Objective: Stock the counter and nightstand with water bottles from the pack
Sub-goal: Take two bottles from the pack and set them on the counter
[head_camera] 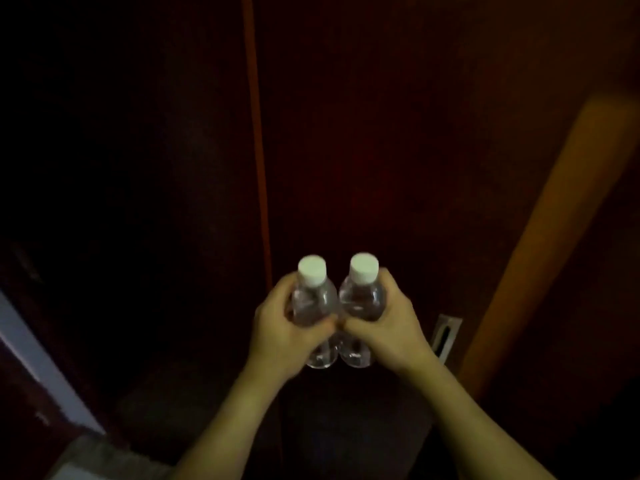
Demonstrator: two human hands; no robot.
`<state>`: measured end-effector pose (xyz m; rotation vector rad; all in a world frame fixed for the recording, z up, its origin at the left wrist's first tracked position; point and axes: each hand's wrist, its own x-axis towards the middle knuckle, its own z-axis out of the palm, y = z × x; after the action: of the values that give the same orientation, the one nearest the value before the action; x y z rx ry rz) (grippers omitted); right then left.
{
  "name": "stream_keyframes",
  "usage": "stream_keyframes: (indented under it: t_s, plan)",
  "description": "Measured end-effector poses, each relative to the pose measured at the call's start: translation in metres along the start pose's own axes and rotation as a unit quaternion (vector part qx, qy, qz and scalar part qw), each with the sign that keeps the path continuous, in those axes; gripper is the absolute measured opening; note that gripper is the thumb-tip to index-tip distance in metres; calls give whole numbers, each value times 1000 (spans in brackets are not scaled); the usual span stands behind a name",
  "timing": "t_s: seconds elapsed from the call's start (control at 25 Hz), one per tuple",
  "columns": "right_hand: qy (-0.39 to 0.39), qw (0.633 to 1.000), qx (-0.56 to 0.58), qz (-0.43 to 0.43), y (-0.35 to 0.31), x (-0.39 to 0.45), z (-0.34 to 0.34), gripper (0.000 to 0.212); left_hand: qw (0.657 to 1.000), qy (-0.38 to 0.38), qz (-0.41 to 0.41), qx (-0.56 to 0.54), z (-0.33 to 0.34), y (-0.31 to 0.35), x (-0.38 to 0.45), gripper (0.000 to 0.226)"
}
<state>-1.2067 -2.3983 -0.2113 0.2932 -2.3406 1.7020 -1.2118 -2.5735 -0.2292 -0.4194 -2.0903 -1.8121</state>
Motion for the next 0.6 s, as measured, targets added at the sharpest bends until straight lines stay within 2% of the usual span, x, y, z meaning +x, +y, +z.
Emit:
stream_keyframes:
  t_s: [0.12,0.24,0.44,0.6]
  plan:
    - [32,995,24,-91,-127,19,-28,50,994,11,87,-58,-24,127,49,51]
    - [51,985,55,-158,-211,23,-43,50,984,-12,147,-100,-41,214,68,47]
    - [98,974,75,-188,-270,8,-63,45,967,-49,184,-172,-38,275,72,37]
    - [149,972,98,-155,-279,-28,-106,48,953,-109,183,-215,8,299,56,37]
